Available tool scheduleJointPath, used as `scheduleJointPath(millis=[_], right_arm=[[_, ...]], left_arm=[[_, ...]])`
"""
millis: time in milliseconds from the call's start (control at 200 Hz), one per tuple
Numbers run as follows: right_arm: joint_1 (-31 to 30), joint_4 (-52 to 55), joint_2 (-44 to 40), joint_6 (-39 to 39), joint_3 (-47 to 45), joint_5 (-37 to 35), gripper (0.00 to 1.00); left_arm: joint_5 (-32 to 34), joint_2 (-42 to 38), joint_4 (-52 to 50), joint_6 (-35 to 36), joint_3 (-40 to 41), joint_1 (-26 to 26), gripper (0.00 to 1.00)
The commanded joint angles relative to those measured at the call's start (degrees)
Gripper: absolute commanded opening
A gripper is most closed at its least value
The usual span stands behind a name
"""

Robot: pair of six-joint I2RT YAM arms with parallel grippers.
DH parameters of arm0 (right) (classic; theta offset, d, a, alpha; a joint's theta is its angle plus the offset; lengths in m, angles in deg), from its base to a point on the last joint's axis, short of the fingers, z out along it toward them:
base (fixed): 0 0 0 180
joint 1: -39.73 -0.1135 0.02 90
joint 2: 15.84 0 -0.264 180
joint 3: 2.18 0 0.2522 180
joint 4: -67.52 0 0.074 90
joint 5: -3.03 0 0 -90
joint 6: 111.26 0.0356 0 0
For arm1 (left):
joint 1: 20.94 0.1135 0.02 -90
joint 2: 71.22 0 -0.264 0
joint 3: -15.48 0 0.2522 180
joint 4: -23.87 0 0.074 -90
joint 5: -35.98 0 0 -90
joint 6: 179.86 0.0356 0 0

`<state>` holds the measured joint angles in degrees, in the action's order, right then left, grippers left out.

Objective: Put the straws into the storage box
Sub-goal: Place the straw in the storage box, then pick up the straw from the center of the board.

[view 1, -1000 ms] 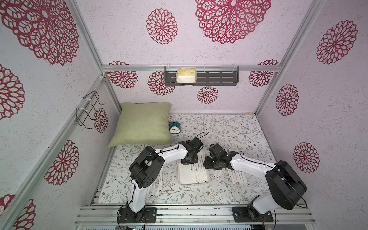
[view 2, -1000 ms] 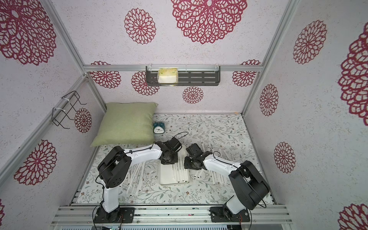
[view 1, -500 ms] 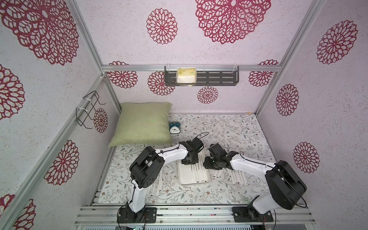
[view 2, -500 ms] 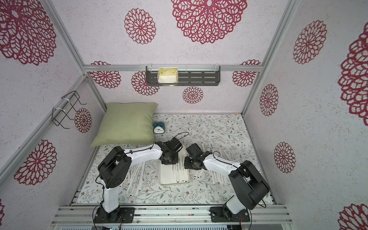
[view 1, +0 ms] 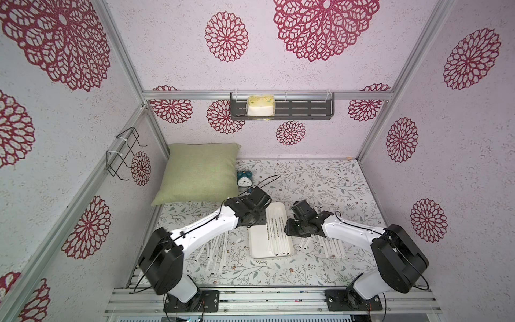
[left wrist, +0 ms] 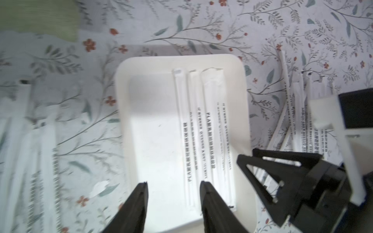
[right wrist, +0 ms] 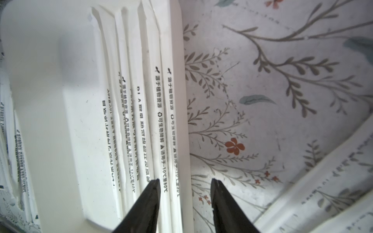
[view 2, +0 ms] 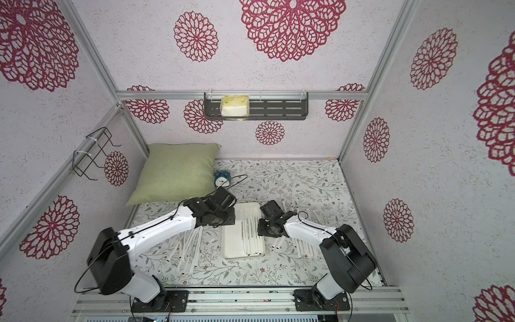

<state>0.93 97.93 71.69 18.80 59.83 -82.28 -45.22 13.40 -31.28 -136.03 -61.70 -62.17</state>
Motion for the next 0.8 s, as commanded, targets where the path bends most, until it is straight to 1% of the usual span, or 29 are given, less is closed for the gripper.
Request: scheduleJointPath(millis=[0, 50, 100, 160, 325, 570, 795], right_arm=[[0.03, 1.04, -1.5, -0.54, 2.19, -0.99, 0.48], [0.04, 1.07, -1.14, -0.61, 2.61, -0.87, 0.48], [-0.03, 1.2, -0.64, -0.8, 3.13, -0.85, 0.48], [-0.12, 1.2, -0.19, -0.92, 3.51, -0.73, 0.48], [-0.28, 1.37, 0.35, -0.92, 3.69, -0.76, 0.48], [-0.35, 1.64, 0.36, -0.9, 3.61, -1.04, 0.47], [-0.3, 1.9, 0.41, -1.03, 3.79, -1.19, 0.47]], left_arm=[[0.16, -3.3, -1.51, 4.44, 8.94, 5.92, 0.51], [-0.61, -3.62, -1.52, 5.15, 11.3, 8.01, 0.44], [-1.16, -2.99, -1.7, 5.39, 12.65, 8.97, 0.36], [-1.74, -1.68, -1.87, 5.39, 13.14, 9.15, 0.32], [0.49, 1.69, -2.95, 5.22, 13.81, 10.37, 0.28], [-0.75, 3.46, -0.3, 5.65, 15.34, 11.26, 0.25], [-0.35, 4.85, 0.75, 5.75, 16.55, 11.56, 0.24]])
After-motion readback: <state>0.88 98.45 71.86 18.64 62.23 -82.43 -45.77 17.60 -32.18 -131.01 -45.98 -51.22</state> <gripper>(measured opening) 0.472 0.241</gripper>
